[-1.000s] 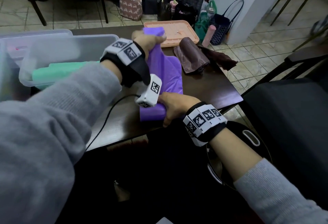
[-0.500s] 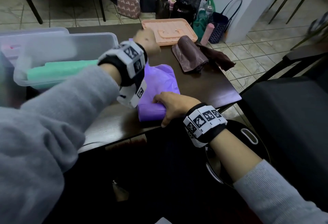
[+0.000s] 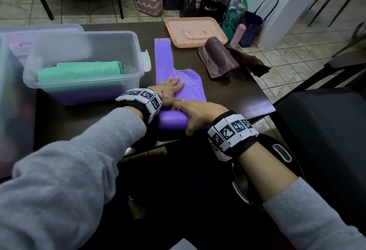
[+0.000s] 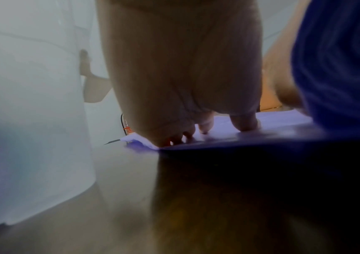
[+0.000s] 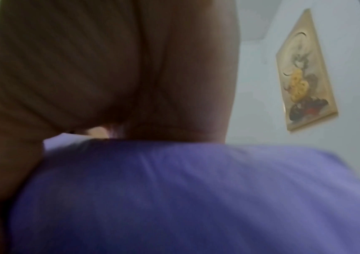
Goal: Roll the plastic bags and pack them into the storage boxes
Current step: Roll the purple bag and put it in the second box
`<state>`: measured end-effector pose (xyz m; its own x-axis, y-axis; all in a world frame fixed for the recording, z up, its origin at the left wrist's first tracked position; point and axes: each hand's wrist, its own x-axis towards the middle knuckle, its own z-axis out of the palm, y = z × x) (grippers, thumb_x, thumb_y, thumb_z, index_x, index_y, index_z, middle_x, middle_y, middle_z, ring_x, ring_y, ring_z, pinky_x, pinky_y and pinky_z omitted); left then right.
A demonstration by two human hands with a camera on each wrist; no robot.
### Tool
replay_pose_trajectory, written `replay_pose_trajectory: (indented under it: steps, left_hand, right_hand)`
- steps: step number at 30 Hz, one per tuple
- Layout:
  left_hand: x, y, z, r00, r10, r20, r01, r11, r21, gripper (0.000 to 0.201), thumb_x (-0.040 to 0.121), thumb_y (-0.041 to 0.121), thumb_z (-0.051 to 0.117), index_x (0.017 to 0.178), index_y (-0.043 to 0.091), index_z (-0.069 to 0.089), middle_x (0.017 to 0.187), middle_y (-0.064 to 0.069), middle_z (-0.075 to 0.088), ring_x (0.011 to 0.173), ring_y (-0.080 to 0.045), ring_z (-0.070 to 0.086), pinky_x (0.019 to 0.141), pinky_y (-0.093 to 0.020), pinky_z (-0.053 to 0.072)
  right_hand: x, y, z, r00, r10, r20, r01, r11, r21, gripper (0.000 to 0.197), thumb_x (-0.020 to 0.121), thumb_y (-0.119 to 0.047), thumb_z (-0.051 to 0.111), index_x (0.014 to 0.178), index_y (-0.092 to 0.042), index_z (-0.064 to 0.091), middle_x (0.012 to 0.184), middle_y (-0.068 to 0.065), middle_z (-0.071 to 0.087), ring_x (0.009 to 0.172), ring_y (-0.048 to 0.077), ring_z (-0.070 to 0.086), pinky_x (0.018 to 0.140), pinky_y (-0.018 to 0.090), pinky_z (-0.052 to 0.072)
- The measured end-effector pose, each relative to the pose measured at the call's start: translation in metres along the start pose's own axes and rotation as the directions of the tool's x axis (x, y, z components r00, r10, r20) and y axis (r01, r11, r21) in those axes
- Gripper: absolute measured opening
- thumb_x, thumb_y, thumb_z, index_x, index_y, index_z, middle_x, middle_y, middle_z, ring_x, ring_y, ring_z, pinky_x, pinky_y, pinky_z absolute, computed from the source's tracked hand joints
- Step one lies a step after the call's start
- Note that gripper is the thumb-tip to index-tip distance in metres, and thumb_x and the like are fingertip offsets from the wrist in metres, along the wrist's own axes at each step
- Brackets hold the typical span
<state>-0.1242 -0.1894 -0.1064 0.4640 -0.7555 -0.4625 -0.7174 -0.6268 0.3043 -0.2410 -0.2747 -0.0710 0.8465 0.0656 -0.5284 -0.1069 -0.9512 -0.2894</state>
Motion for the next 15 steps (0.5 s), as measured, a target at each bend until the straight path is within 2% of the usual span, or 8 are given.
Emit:
replay_pose_trajectory:
  steps: [4,7,9,15]
  left_hand:
    - [-0.001,0.001,0.0,1.0,-0.001,-0.002,0.001,1.0,0.015,0.072,0.098,0.042,0.04,0.151,0.018,-0.002,0.158,-0.006,-0.012,0.146,-0.021,-0.009,0.116,-0.032,-0.002]
    - [-0.002,0.002,0.002,1.0,0.002,-0.018,-0.001,1.0,0.025,0.072,0.097,0.041,0.041,0.151,0.018,-0.001,0.158,-0.006,-0.011,0.146,-0.02,-0.008,0.116,-0.032,-0.001]
    - [-0.003,0.002,0.003,1.0,0.006,-0.026,-0.005,1.0,0.028,0.072,0.097,0.04,0.042,0.151,0.017,0.0,0.158,-0.006,-0.01,0.146,-0.02,-0.008,0.116,-0.032,-0.001]
    - [-0.004,-0.001,0.0,1.0,0.016,-0.011,-0.016,1.0,0.023,0.071,0.097,0.037,0.042,0.151,0.018,0.0,0.158,-0.005,-0.009,0.146,-0.02,-0.007,0.116,-0.033,-0.001]
  right_hand:
    - [0.001,-0.004,0.003,1.0,0.004,-0.003,-0.004,1.0,-0.031,0.064,0.065,-0.011,0.077,0.122,-0.017,0.047,0.127,0.005,0.047,0.108,0.024,0.05,0.087,0.034,0.044]
    - [0.001,-0.004,0.011,1.0,-0.011,-0.028,0.01,1.0,-0.016,0.067,0.062,-0.011,0.078,0.123,-0.015,0.05,0.134,0.005,0.04,0.119,0.027,0.043,0.097,0.039,0.041]
    - [0.0,-0.003,0.014,0.999,-0.024,-0.049,0.024,1.0,-0.006,0.07,0.062,-0.012,0.078,0.125,-0.015,0.05,0.136,0.004,0.038,0.12,0.027,0.041,0.099,0.042,0.041]
    - [-0.002,-0.007,0.009,0.992,-0.089,-0.09,0.088,0.996,-0.009,0.068,0.064,-0.009,0.076,0.127,-0.013,0.051,0.133,0.006,0.045,0.119,0.024,0.045,0.097,0.029,0.039]
